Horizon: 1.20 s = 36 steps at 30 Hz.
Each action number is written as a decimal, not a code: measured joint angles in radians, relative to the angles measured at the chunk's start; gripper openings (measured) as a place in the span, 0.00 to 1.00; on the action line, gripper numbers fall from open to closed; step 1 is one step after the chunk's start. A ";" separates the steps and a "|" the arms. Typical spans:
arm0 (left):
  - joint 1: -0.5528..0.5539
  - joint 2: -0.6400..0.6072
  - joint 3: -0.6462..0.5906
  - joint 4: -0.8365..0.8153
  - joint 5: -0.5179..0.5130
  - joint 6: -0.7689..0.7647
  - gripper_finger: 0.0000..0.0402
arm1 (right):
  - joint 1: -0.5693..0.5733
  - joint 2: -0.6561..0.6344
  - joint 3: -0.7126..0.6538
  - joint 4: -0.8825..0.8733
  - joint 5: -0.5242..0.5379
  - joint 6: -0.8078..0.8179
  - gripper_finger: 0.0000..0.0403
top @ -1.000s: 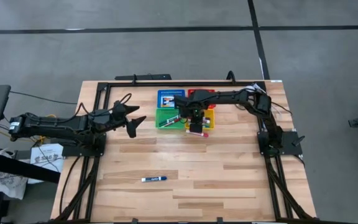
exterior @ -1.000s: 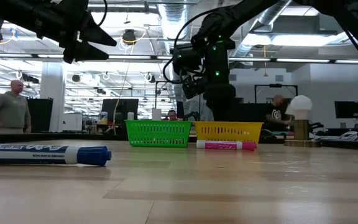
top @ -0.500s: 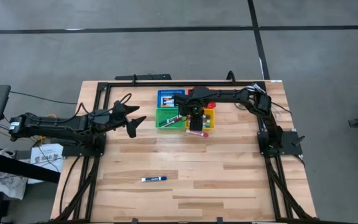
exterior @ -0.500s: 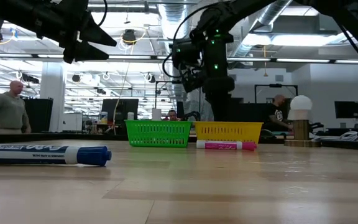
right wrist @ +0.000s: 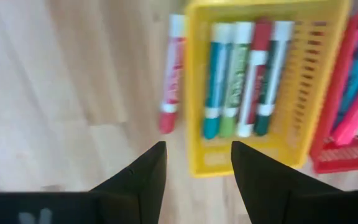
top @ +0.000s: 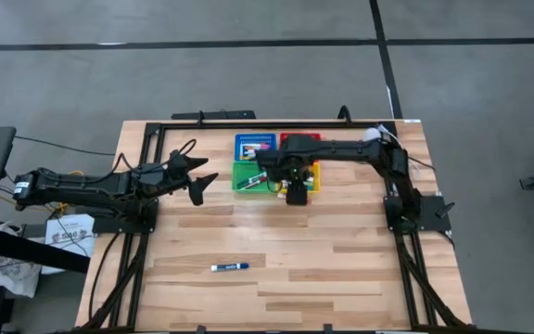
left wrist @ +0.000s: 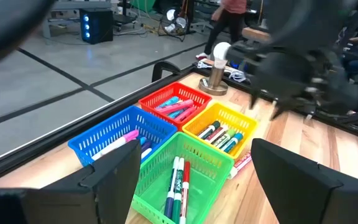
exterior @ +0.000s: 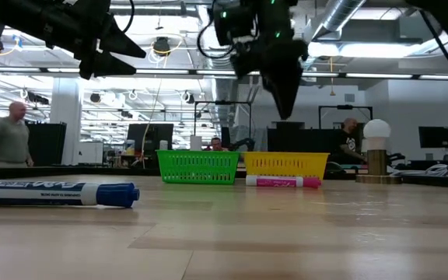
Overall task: Pick & Place Markers
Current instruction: Put the large pink marker into the yellow bin
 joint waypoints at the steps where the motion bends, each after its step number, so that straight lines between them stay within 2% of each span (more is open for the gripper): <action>1: 0.000 0.000 0.000 0.000 0.000 0.000 0.76 | 0.019 -0.008 -0.001 -0.007 -0.003 0.013 0.43; 8: -0.001 0.000 0.000 -0.002 0.000 0.000 0.76 | 0.159 -0.062 -0.050 0.062 -0.022 0.054 0.44; 16: -0.001 0.000 0.000 0.000 0.000 0.000 0.76 | 0.249 -0.076 -0.225 0.245 -0.018 0.094 0.44; 24: -0.001 0.000 0.000 0.000 0.000 -0.003 0.76 | 0.237 -0.076 -0.388 0.376 -0.014 0.127 0.42; 36: -0.001 0.000 0.000 0.001 0.000 -0.003 0.76 | 0.155 -0.075 -0.476 0.441 -0.014 0.145 0.41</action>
